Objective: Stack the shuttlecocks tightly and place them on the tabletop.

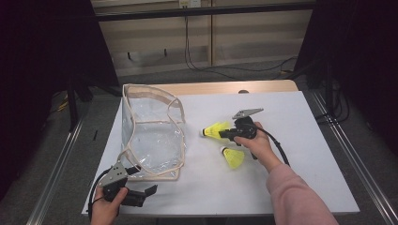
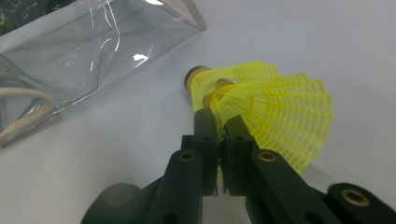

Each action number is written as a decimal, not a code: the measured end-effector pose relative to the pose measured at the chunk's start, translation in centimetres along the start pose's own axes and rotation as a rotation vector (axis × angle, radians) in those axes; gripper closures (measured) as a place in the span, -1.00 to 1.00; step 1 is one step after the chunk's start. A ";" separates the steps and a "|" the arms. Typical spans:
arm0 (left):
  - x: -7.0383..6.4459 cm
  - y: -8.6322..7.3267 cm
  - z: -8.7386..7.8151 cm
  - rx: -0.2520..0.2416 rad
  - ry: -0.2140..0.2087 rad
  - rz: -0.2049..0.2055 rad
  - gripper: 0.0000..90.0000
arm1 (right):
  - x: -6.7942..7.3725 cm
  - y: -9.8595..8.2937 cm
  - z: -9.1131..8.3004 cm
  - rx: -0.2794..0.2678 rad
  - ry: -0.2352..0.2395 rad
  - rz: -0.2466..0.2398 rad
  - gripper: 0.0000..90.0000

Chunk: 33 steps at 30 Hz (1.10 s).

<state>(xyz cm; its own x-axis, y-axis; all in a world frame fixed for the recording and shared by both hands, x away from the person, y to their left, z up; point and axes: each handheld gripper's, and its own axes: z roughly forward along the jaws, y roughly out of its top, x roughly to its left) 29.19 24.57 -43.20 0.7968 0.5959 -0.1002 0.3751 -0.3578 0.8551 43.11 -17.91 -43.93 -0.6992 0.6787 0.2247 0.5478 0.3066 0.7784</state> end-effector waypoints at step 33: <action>-0.1 0.0 0.0 -0.001 0.005 -0.001 -0.93 | -0.4 -0.9 -2.1 0.006 -0.018 0.029 0.57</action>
<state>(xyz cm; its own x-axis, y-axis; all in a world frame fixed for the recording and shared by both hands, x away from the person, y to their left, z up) 29.15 24.50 -43.20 0.7941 0.5997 -0.0990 0.3756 -0.3562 0.8556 41.92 -19.85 -43.48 -0.6745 0.6992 0.2371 0.5708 0.2902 0.7681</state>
